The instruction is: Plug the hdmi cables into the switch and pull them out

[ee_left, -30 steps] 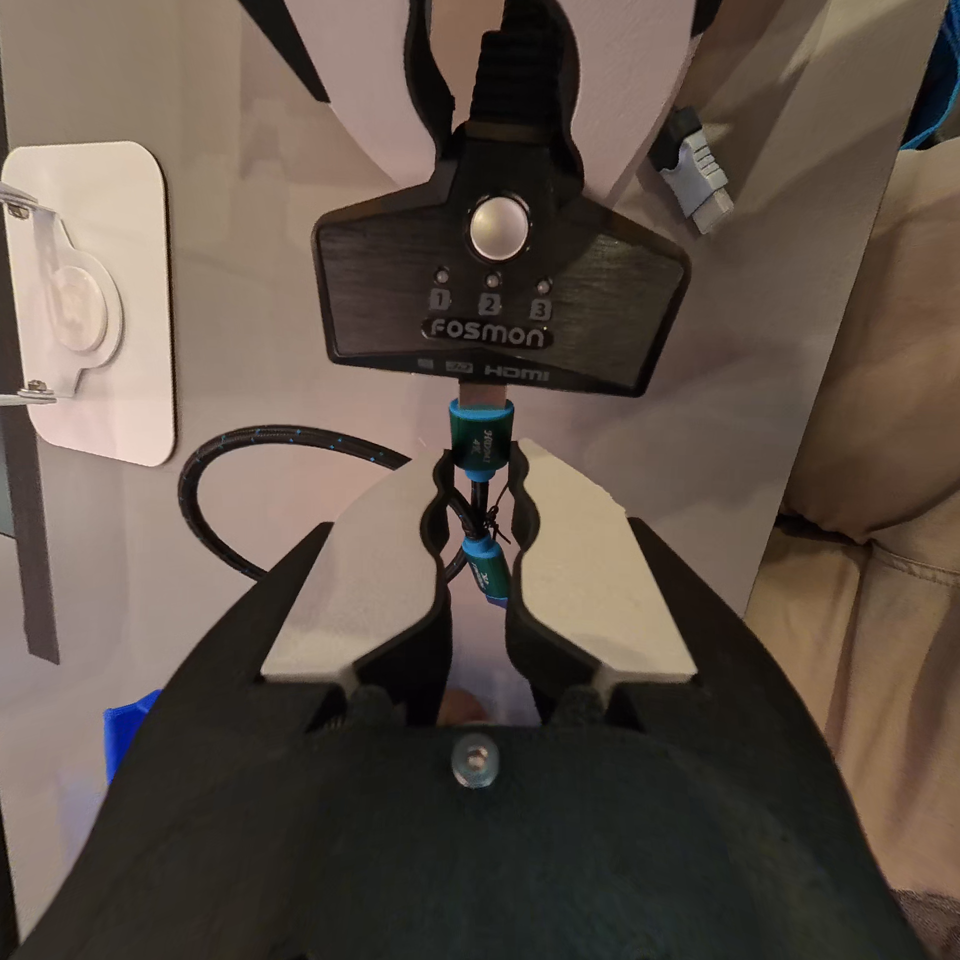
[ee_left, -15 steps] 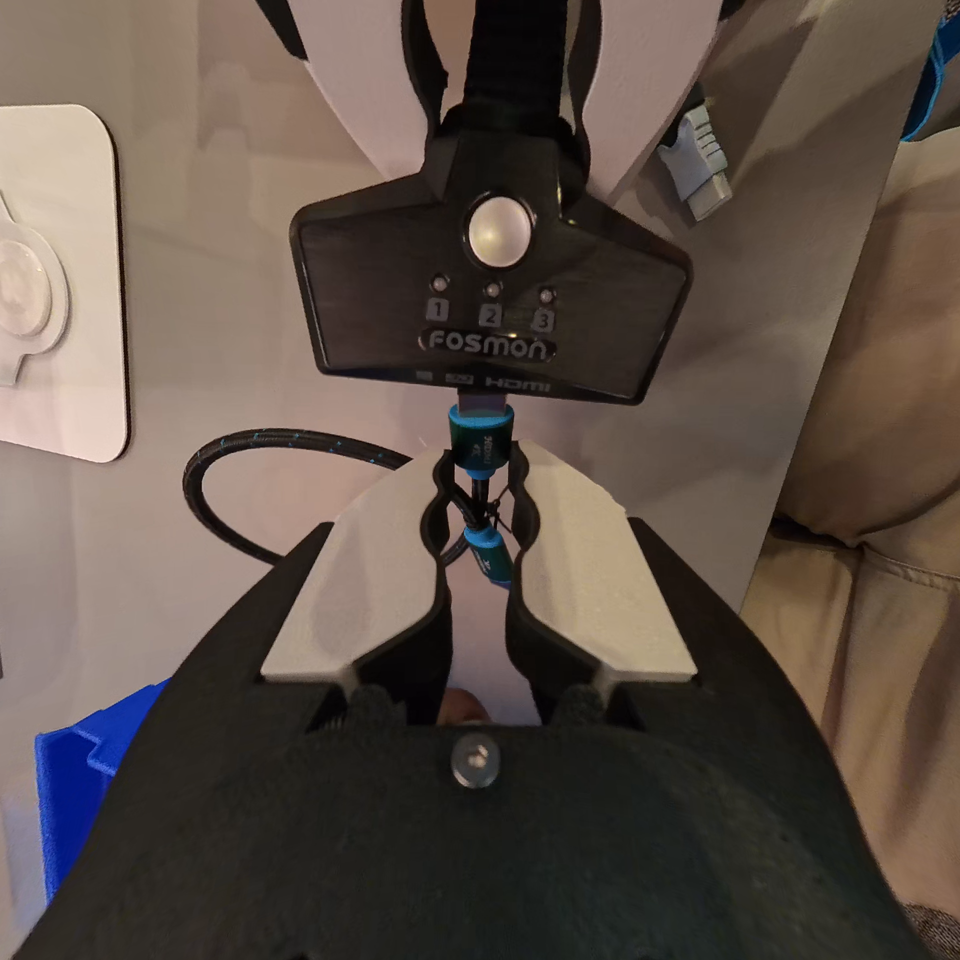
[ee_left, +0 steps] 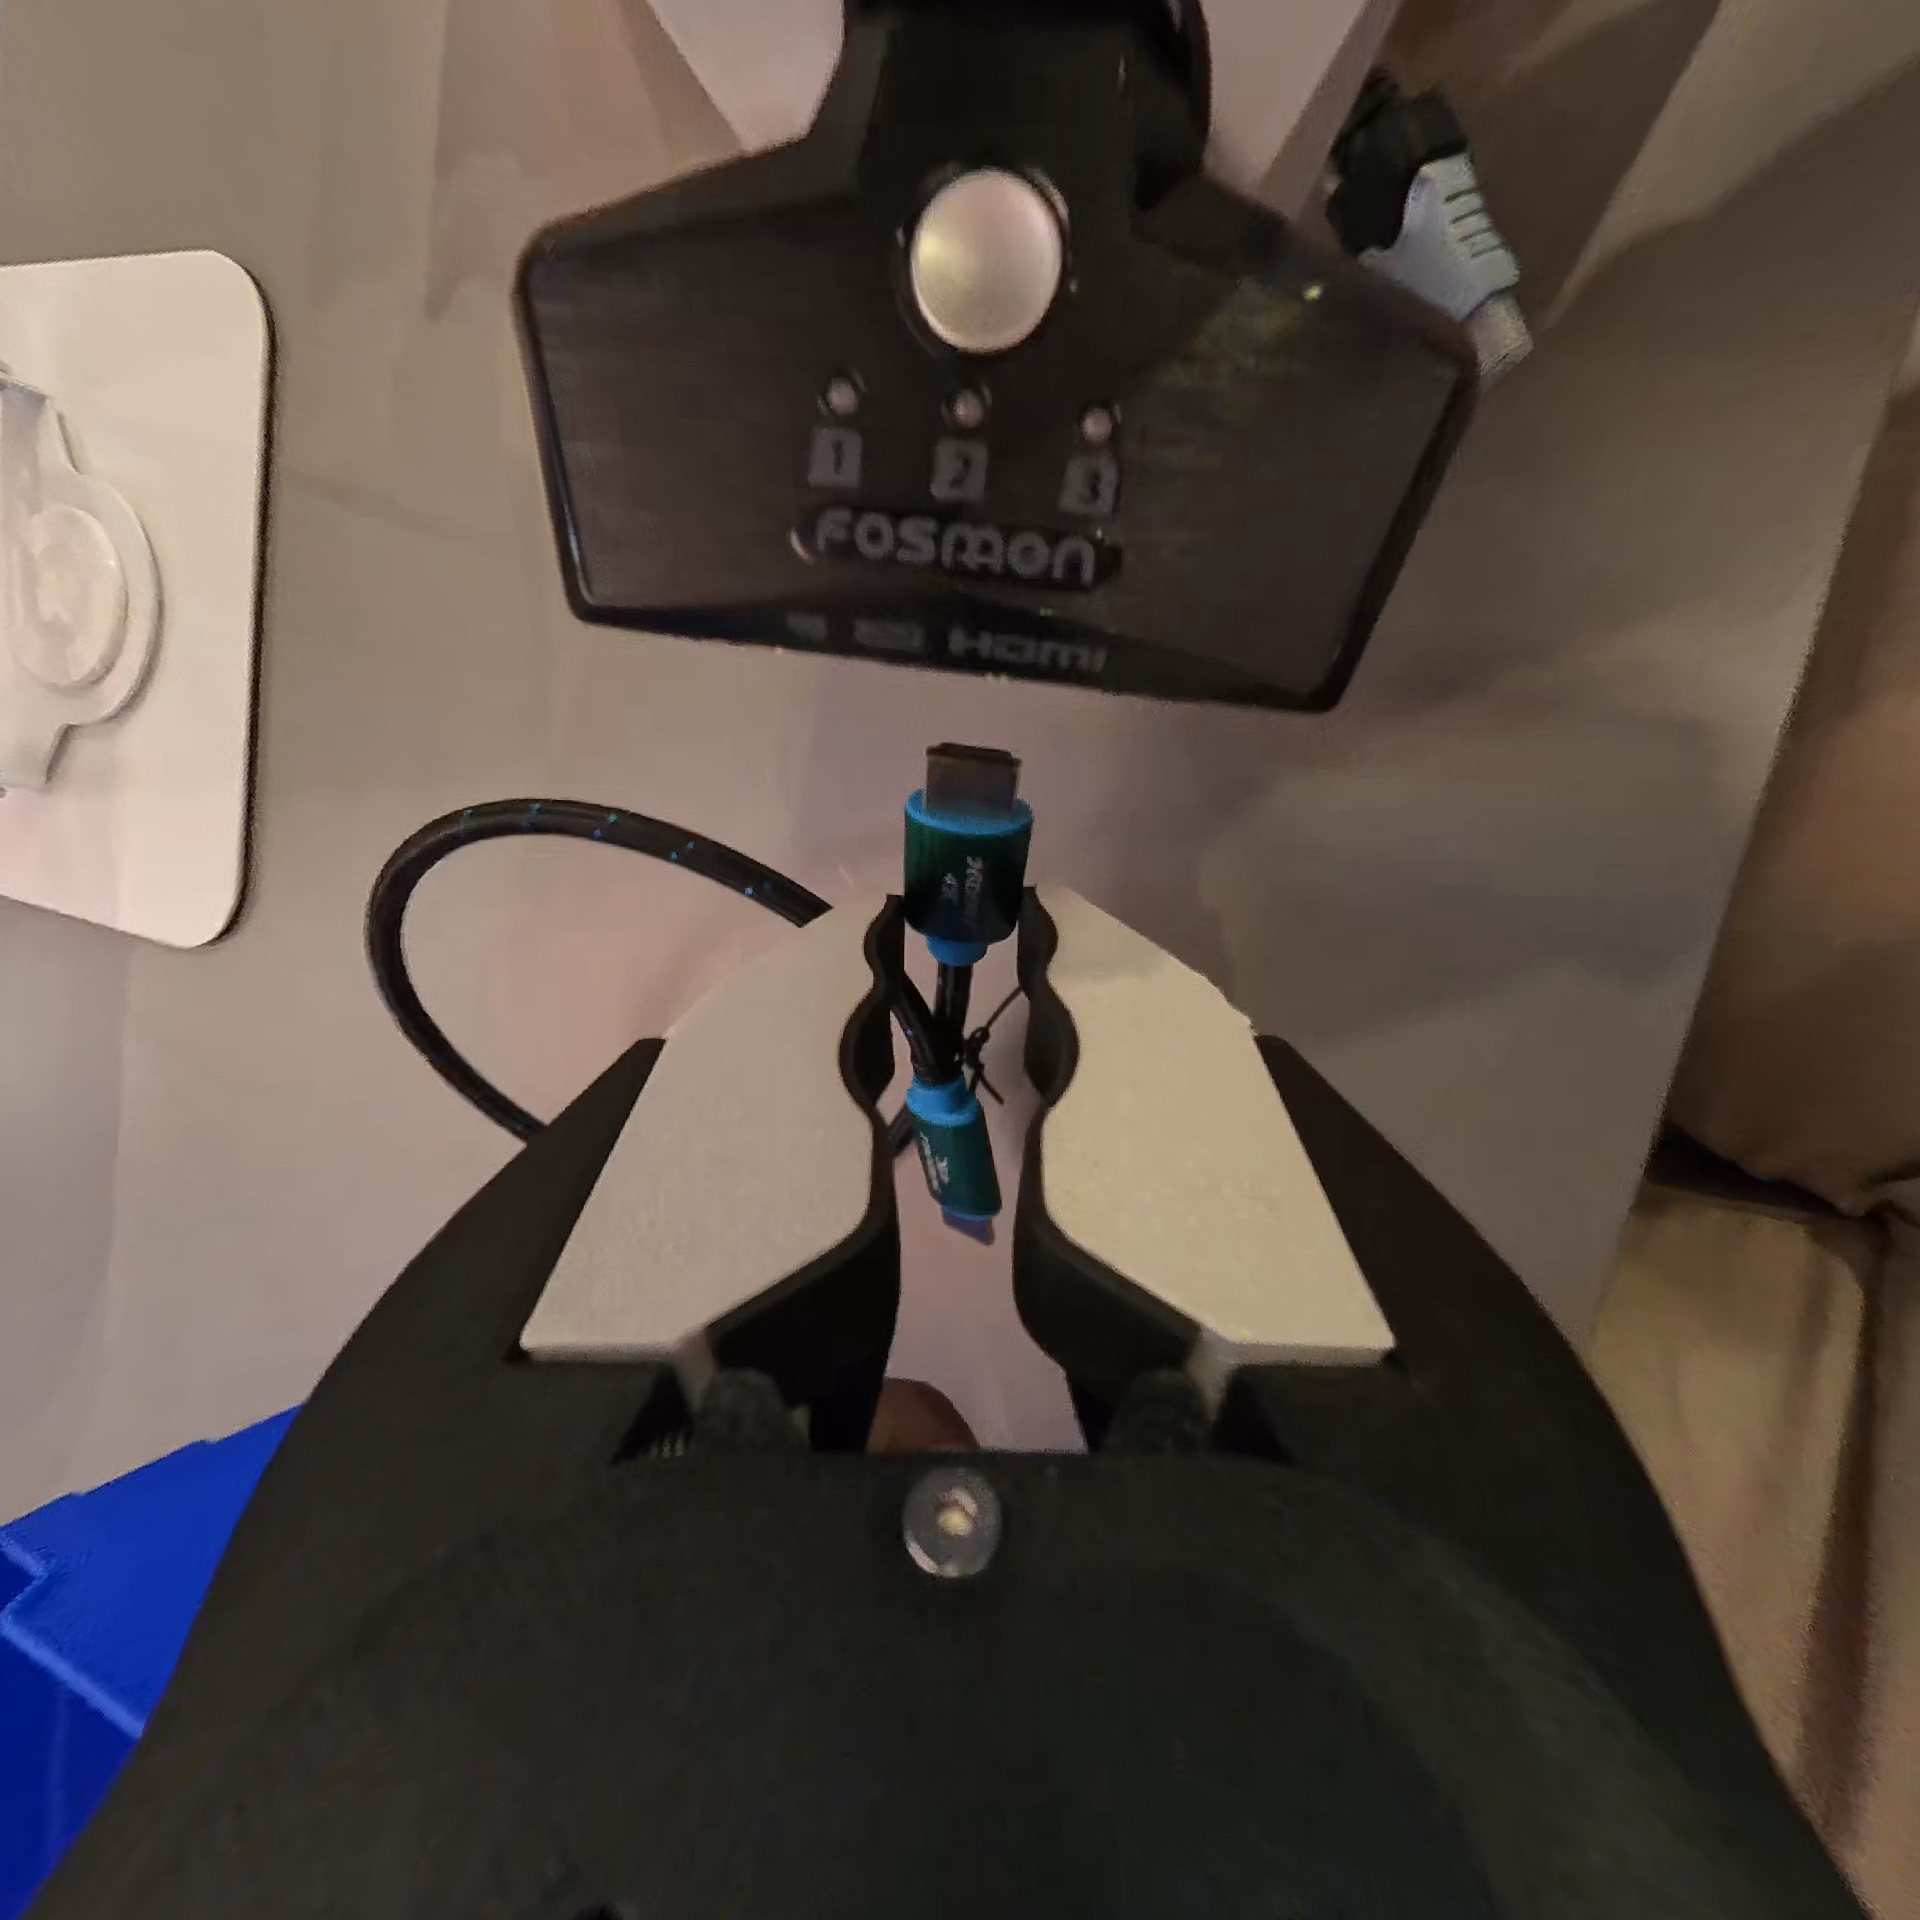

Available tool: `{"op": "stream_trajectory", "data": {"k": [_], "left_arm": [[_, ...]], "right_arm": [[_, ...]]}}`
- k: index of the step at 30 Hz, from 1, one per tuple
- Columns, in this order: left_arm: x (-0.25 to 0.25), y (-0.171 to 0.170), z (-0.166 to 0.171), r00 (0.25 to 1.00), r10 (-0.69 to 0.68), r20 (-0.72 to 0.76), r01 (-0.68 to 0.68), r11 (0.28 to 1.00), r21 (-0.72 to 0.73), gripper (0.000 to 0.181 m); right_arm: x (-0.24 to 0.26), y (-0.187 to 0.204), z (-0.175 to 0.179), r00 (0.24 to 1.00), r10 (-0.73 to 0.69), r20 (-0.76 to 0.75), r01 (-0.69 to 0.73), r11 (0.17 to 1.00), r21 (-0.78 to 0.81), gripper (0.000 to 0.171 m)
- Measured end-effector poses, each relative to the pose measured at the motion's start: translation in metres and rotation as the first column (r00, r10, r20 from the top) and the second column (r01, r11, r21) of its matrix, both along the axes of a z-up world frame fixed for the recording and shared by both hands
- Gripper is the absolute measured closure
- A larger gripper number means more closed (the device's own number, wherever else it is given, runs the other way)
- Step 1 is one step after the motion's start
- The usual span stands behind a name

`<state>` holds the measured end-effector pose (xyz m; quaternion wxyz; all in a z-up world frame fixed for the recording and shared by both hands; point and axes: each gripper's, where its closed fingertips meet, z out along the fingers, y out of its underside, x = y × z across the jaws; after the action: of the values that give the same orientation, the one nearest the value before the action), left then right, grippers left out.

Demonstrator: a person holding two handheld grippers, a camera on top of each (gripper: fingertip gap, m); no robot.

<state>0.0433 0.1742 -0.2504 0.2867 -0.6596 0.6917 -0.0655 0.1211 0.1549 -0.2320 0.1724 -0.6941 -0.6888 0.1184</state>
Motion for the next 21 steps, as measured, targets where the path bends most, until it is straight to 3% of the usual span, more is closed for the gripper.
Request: {"op": "stream_trajectory", "data": {"k": [6, 11, 15, 18, 21], "left_arm": [[-0.012, 0.005, -0.021, 0.999, 0.025, -0.037, -0.017, 0.982, 0.187, 0.155], [-0.009, 0.003, -0.025, 0.999, -0.048, -0.008, 0.049, 0.965, 0.259, 0.155], [-0.004, 0.012, -0.039, 0.988, -0.112, -0.103, 0.141, 0.928, 0.346, 0.156], [-0.006, 0.028, -0.046, 0.992, -0.071, -0.1, 0.105, 0.913, 0.394, 0.172], [-0.003, 0.03, -0.046, 0.99, -0.079, -0.116, 0.121, 0.901, 0.417, 0.174]], "right_arm": [[0.004, -0.004, 0.0, 1.0, -0.01, -0.009, 0.01, 1.0, -0.008, 0.139], [0.007, -0.006, 0.0, 0.999, -0.016, -0.034, 0.016, 1.0, -0.017, 0.138], [0.008, -0.006, 0.002, 0.998, -0.031, -0.061, 0.03, 0.999, -0.015, 0.139], [0.01, -0.006, 0.001, 0.997, -0.036, -0.063, 0.036, 0.999, -0.008, 0.139], [0.011, -0.006, 0.001, 0.997, -0.037, -0.071, 0.036, 0.999, -0.008, 0.139]]}}
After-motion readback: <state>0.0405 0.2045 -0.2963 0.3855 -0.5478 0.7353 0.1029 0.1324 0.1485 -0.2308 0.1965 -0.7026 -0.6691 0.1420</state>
